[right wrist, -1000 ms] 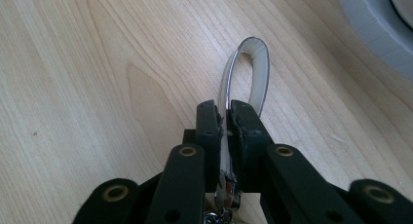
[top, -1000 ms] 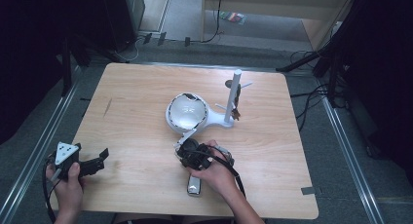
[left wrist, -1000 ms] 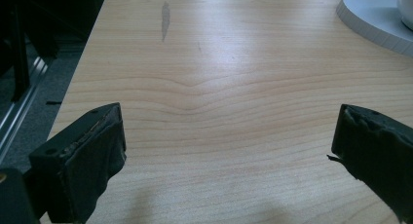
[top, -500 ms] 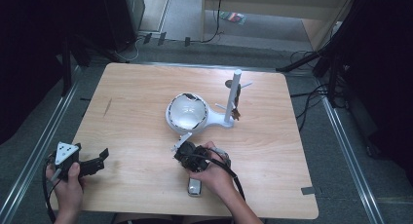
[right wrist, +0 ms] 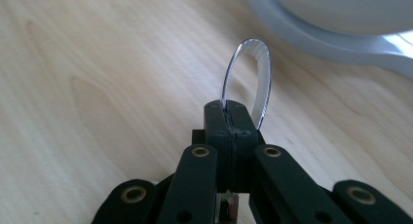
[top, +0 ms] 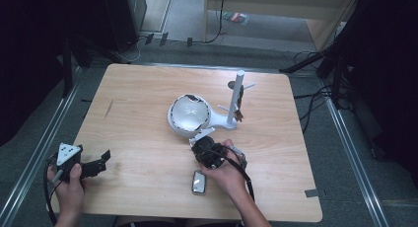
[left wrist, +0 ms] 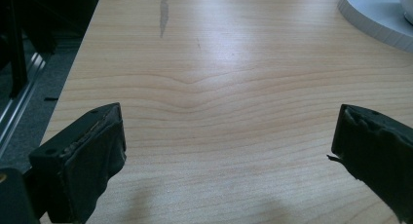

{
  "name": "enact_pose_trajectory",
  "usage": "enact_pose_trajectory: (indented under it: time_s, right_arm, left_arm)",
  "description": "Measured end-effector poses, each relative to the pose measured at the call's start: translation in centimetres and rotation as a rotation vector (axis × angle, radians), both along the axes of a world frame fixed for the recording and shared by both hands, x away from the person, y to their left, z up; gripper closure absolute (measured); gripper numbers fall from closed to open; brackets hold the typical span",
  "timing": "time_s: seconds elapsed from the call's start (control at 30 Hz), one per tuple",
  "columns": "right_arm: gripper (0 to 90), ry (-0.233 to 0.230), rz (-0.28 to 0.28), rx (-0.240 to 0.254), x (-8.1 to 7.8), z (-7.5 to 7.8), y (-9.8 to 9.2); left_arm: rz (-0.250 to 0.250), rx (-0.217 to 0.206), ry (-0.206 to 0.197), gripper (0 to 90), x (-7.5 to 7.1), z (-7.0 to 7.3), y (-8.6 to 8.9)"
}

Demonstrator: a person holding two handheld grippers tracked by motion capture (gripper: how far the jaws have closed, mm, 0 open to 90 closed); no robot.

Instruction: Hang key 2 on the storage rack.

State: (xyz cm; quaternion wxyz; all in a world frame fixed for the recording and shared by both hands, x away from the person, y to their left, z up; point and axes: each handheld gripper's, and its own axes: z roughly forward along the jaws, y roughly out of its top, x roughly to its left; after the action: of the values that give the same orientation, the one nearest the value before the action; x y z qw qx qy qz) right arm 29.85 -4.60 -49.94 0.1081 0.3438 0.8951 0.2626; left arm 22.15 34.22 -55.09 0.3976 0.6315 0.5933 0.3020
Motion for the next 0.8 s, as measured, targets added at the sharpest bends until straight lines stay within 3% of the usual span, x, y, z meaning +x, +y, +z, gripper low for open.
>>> enact_pose_trajectory:
  time_s: [0.07,0.27,0.3,0.8]
  right_arm:
    - [90.0,-0.016,-0.067,0.022,0.2,0.4,-1.1]
    - [90.0,-0.060,-0.155,0.042,0.4,1.1,-2.3]
    - [90.0,-0.093,-0.178,0.058,0.3,1.5,-2.6]
    - [90.0,-0.216,-0.261,0.126,-0.1,2.8,-3.6]
  left_arm:
    - [0.000,0.000,0.003,0.0,0.0,0.0,0.0]
    - [-0.002,0.000,0.007,0.0,0.1,0.0,0.0]
    - [-0.002,0.000,0.007,0.0,0.1,0.0,0.0]
    - [-0.001,-0.001,0.005,0.0,0.1,0.0,0.0]
